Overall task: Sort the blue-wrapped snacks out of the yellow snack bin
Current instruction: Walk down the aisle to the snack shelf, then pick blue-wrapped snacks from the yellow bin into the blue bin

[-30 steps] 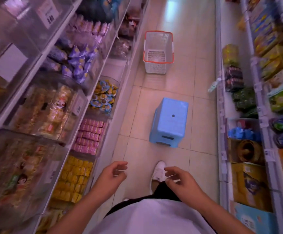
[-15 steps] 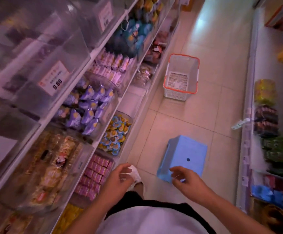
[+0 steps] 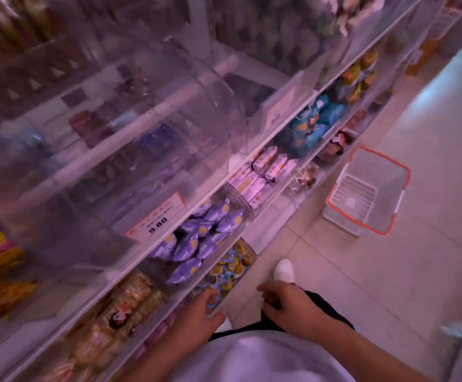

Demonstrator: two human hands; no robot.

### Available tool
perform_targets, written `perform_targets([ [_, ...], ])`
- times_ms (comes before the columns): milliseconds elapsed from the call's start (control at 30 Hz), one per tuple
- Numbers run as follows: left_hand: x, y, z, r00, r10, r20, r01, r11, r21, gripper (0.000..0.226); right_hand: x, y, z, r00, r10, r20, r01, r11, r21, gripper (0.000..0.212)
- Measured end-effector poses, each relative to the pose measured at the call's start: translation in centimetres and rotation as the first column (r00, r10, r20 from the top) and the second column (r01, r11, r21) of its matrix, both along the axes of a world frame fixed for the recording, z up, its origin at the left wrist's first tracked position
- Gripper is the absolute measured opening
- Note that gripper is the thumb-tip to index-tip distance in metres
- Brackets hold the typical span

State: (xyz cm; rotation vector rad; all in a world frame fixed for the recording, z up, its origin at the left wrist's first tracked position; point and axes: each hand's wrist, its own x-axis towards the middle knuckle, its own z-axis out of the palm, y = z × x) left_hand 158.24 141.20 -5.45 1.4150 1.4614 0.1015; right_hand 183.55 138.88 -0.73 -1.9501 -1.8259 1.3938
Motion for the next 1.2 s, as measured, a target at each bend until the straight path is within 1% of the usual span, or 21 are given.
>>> perform_targets([
  [100,1.0,0.8,-1.0,0.998,0.039,-0.055,-0.04,0.999,-0.019,0.043,1.4,4.9,-2.2,0.966,0.253,0.051,-0.253,0.967,-0.003,0.044],
  [167,2.2,1.4,-1.5,0.985,0.055,-0.162,-0.053,0.998,0.015,0.045,2.5,7.6,-3.8,0.891,0.444,0.098,-0.446,0.895,-0.005,0.048],
  [200,3.0,1.7,-1.7,0.974,0.074,-0.214,-0.069,0.997,0.034,0.046,3.3,9.1,-4.3,0.836,0.537,0.114,-0.541,0.841,0.004,0.05],
  [267,4.8,2.2,-1.9,0.951,0.106,-0.291,-0.094,0.994,0.054,0.051,4.9,12.0,-5.1,0.683,0.709,0.173,-0.722,0.692,0.013,0.055],
  [300,5.6,2.4,-2.1,0.94,0.091,-0.33,-0.075,0.995,0.061,0.053,5.7,13.5,-5.5,0.571,0.79,0.222,-0.811,0.584,0.006,0.056],
  [333,6.3,2.5,-2.1,0.928,0.048,-0.371,-0.029,0.998,0.058,0.053,6.5,14.7,-5.8,0.44,0.854,0.277,-0.887,0.461,-0.015,0.058],
  [367,6.9,2.6,-2.0,0.916,0.0,-0.401,0.015,0.999,0.034,0.052,7.0,15.7,-5.7,0.324,0.889,0.323,-0.93,0.362,-0.063,0.059],
  [400,7.6,2.4,-1.8,0.908,-0.029,-0.418,0.041,0.999,0.022,0.052,7.4,16.3,-5.7,0.251,0.898,0.361,-0.949,0.302,-0.093,0.06],
  [467,8.3,1.8,-2.2,0.893,-0.084,-0.443,0.103,0.995,0.018,0.053,7.7,16.7,-6.0,0.165,0.874,0.457,-0.976,0.213,-0.054,0.059],
  [533,7.7,1.7,-3.4,0.871,-0.114,-0.479,0.143,0.99,0.023,0.056,6.7,16.5,-6.9,0.163,0.851,0.499,-0.984,0.179,0.017,0.057],
  [633,6.4,2.0,-5.8,0.818,-0.051,-0.572,0.111,0.991,0.071,0.057,3.9,16.7,-9.8,0.139,0.84,0.525,-0.989,0.086,0.123,0.056],
  [700,6.2,1.9,-7.9,0.803,0.003,-0.596,0.095,0.987,0.132,0.058,1.7,17.4,-12.5,0.176,0.832,0.526,-0.98,0.098,0.172,0.055],
  [767,6.3,2.2,-10.6,0.812,0.119,-0.571,0.05,0.961,0.271,0.056,-0.1,18.3,-16.0,0.264,0.796,0.544,-0.958,0.152,0.242,0.056],
  [800,6.3,2.8,-12.0,0.808,0.191,-0.558,0.027,0.933,0.358,0.055,-0.8,19.0,-17.9,0.302,0.783,0.543,-0.943,0.164,0.289,0.057],
  [867,6.4,3.9,-15.2,0.775,0.328,-0.54,0.046,0.823,0.566,0.057,-1.4,20.3,-21.5,0.342,0.767,0.544,-0.917,0.147,0.37,0.057],
  [900,6.7,4.3,-16.6,0.76,0.376,-0.529,0.046,0.782,0.621,0.058,-1.2,20.7,-23.1,0.344,0.746,0.57,-0.91,0.115,0.399,0.056],
  [967,6.9,4.7,-19.6,0.774,0.444,-0.451,0.017,0.697,0.716,0.055,-0.7,21.4,-25.5,0.379,0.676,0.632,-0.876,0.043,0.48,0.059],
  [1000,6.9,4.7,-21.1,0.791,0.461,-0.402,0.019,0.638,0.77,0.051,-0.6,21.7,-26.4,0.397,0.631,0.667,-0.859,-0.001,0.513,0.061],
  [1067,7.0,4.2,-23.5,0.791,0.47,-0.391,0.07,0.566,0.822,0.048,-0.5,21.6,-27.7,0.409,0.565,0.717,-0.846,-0.061,0.53,0.058],
  [1133,7.1,3.1,-24.6,0.78,0.491,-0.387,0.088,0.526,0.846,0.048,-0.4,21.1,-28.3,0.463,0.553,0.692,-0.81,-0.052,0.584,0.047],
  [1200,7.6,2.0,-25.2,0.764,0.522,-0.378,0.038,0.549,0.835,0.045,-0.2,20.3,-28.1,0.514,0.604,0.609,-0.778,0.028,0.628,0.041],
])
